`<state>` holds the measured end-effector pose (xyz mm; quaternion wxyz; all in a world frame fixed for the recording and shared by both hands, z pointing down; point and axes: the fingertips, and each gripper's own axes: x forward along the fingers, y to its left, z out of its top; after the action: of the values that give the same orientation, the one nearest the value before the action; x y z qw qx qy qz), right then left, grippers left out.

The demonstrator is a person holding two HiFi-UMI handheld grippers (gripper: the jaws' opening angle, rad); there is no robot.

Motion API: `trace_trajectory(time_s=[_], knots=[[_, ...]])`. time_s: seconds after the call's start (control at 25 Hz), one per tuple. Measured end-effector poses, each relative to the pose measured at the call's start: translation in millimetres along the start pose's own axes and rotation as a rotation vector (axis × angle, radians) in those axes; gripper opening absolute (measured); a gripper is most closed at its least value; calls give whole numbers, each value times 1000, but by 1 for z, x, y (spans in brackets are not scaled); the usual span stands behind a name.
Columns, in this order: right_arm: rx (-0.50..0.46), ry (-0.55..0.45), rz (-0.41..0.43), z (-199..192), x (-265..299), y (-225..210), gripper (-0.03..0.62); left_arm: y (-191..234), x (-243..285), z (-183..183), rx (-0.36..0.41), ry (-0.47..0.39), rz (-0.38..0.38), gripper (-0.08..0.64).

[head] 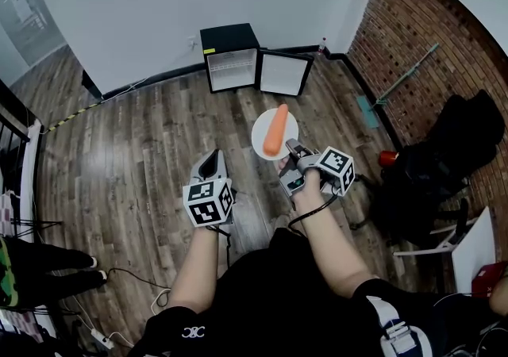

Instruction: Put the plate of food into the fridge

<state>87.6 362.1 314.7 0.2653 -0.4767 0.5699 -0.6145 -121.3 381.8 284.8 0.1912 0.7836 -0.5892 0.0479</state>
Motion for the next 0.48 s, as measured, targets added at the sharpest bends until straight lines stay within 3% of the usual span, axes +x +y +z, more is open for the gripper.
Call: trace_trajectory(time_s=[0.24, 0.48], knots=[[-2, 7, 25, 31, 49, 6, 40, 11, 52, 13, 6, 11, 9, -3], [-19, 50, 40, 91, 126, 22, 40, 8, 140, 44, 14, 22, 29, -3]])
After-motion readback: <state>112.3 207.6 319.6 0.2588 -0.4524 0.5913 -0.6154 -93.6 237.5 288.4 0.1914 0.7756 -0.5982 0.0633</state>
